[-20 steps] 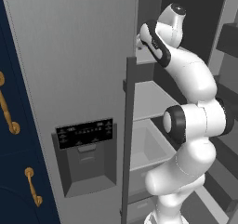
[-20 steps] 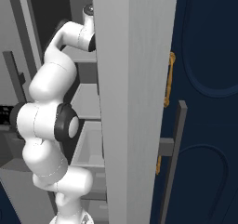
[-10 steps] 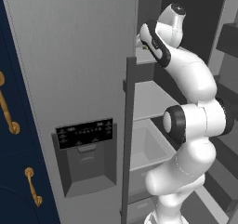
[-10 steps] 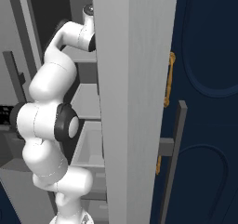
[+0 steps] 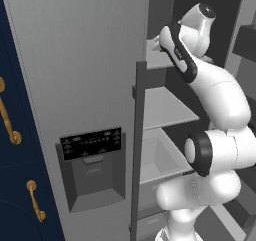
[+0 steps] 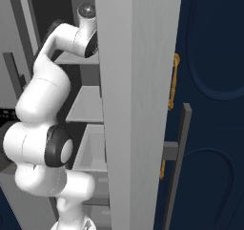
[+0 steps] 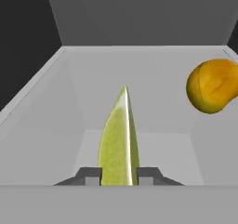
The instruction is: Grab a lemon wedge from the fridge and one ice cube from the ice bowl, and put them in the glass of lemonade.
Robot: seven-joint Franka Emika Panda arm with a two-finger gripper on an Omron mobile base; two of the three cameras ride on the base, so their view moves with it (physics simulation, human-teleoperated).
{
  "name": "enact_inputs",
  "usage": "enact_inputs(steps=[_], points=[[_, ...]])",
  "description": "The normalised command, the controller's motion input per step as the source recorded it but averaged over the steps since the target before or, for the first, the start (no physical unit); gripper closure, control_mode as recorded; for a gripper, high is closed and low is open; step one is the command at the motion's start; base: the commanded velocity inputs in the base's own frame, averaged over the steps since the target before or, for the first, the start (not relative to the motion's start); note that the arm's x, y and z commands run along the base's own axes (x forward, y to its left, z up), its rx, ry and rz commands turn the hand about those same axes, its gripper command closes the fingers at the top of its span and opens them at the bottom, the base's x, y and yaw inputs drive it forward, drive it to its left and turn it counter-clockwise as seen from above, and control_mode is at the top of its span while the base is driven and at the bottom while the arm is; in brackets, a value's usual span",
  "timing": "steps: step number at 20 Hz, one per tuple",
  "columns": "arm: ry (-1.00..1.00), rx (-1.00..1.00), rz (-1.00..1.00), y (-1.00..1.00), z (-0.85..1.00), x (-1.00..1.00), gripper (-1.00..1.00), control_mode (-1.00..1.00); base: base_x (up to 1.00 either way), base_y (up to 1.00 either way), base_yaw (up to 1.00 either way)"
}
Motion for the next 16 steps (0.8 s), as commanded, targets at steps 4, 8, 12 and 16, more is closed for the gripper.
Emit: enact_inputs(steps=[4, 8, 12, 16], points=[[-0.07, 0.00, 0.00, 0.00, -0.03, -1.00, 1.00, -1.00, 0.00, 0.00, 0.00], [0.00, 0.00, -0.04, -0.01, -0.13, -1.00, 1.00, -1.00, 0.00, 0.00, 0.00], [0.07, 0.00, -0.14, -0.02, -0.13, -1.00, 1.00, -1.00, 0.00, 0.00, 0.00], [0.27, -0.03, -0.13, 0.00, -0.14, -1.00, 1.00, -1.00, 0.00, 0.00, 0.00]])
